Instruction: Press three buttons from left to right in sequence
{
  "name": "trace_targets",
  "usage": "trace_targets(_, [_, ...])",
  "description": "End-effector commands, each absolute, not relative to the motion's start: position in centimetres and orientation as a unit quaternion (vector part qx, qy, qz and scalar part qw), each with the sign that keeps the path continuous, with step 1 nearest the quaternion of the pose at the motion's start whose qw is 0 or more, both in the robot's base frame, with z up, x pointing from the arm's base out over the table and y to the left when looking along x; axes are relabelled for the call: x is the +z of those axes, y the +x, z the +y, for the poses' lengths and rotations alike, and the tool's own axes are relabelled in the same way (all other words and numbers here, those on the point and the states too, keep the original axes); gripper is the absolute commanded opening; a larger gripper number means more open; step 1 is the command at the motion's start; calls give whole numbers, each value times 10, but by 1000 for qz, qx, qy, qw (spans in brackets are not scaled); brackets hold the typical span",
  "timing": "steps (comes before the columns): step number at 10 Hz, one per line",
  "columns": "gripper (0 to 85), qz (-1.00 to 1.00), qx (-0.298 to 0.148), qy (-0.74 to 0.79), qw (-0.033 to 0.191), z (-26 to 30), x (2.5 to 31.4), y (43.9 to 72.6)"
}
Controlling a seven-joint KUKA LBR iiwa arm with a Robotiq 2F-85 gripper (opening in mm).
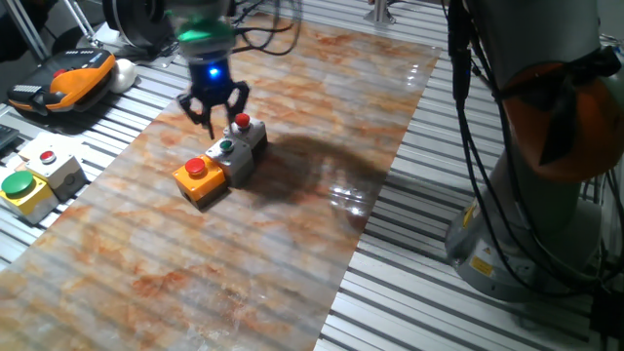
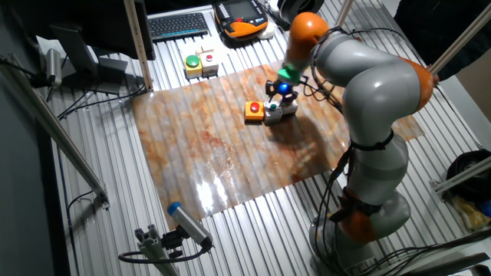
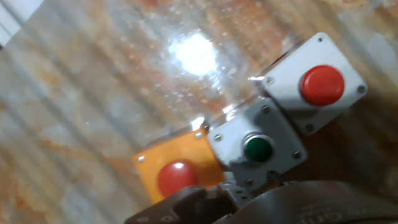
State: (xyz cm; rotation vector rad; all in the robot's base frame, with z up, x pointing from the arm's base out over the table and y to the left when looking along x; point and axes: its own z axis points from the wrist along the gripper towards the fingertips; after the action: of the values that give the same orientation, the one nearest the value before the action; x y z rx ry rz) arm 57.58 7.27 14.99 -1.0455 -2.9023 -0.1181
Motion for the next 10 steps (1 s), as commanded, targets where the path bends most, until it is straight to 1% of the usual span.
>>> trace_targets(1, [0,-939,-35,-340,23,82,152,577])
trace_targets(3, [0,-940,-19,-341,9,98,154,582])
trace_targets(5, [0,-938,-7,-346,2,107,149,590])
trace_targets(10, [0,-934,5,-357,-6,121,125,596])
